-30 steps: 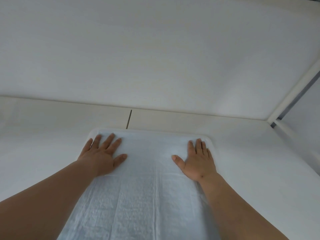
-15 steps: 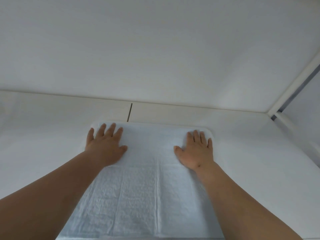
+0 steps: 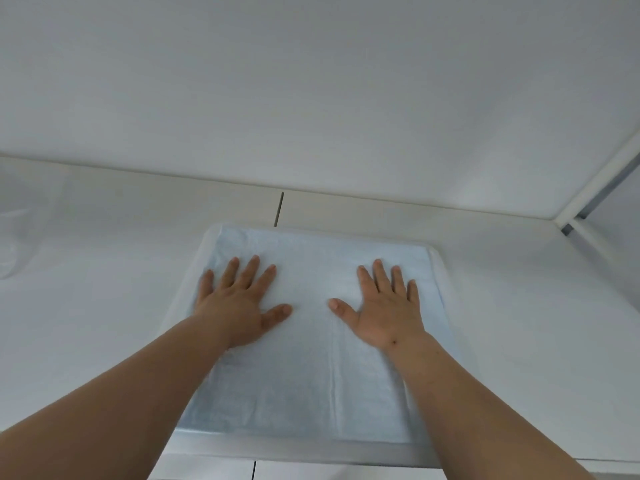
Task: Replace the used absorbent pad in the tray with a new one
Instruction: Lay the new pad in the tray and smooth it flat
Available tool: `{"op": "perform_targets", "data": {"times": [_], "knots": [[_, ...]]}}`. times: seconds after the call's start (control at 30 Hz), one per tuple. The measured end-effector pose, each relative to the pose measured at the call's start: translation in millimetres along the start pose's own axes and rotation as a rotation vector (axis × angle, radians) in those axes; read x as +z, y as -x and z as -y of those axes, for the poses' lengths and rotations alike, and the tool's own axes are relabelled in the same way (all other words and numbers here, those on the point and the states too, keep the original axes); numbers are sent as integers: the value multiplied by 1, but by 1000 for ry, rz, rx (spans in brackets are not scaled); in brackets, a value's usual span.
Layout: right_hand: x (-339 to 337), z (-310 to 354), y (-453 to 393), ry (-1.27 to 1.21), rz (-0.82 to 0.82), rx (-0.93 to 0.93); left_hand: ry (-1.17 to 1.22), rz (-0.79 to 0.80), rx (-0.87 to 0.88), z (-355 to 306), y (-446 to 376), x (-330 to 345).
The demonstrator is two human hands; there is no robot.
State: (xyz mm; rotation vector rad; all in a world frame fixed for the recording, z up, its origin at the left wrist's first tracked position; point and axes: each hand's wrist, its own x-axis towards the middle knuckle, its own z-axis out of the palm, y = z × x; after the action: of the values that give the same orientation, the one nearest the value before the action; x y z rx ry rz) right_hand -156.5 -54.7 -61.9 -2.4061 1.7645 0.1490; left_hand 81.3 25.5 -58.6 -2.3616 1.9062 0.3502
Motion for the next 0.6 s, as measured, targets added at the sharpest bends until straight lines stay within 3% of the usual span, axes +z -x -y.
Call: {"op": "perform_targets", "data": {"times": [0.47,0.6], "knots": [[0,30,45,-77,68,70,5,80,3,-24,38,-3],[8,33,45,-50,66,70,9,31,-10,-22,44,13]]}}
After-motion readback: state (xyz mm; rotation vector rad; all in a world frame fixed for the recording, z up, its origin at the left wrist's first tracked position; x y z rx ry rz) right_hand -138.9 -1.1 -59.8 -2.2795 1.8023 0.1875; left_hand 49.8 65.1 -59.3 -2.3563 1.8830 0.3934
